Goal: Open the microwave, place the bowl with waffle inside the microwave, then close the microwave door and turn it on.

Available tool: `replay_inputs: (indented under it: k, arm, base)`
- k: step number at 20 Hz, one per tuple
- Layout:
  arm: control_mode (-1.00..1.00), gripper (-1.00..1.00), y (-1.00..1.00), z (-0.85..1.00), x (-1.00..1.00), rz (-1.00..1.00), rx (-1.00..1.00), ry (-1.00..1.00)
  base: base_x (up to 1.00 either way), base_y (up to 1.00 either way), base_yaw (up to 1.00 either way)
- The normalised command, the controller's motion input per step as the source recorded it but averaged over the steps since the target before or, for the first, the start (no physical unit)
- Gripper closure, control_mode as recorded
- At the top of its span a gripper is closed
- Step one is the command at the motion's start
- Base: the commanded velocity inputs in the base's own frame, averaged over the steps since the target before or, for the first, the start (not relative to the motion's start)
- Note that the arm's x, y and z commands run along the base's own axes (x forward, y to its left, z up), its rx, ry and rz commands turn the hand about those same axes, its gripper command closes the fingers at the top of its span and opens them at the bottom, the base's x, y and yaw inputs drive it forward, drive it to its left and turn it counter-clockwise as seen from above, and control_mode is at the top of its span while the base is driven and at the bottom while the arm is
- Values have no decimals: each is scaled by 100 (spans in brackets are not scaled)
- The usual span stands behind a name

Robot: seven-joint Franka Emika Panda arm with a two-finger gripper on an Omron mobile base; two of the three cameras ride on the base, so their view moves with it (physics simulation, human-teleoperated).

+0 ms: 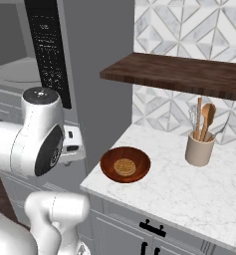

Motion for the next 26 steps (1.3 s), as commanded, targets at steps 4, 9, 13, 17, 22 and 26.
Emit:
replay_inputs:
  k: [4, 9, 13, 17, 22, 26]
  arm:
    - [-100, -100, -22, -72, 67, -22, -28, 0]
    - [-100, -100, -33, -41, 46, -21, -14, 0]
    - [-100, -100, -36, -28, 25, -5, 0, 1]
    - [-100, -100, -21, -26, 45, -1, -1, 4]
    - [-100, -100, -25, -44, 28, 0, -2, 0]
    - [-100, -100, -22, -33, 1, 1, -4, -4]
  base:
    - [0, 0, 0]
    - [0, 0, 0]
    - [0, 0, 0]
    - [0, 0, 0]
    - [0, 0, 0]
    - [0, 0, 0]
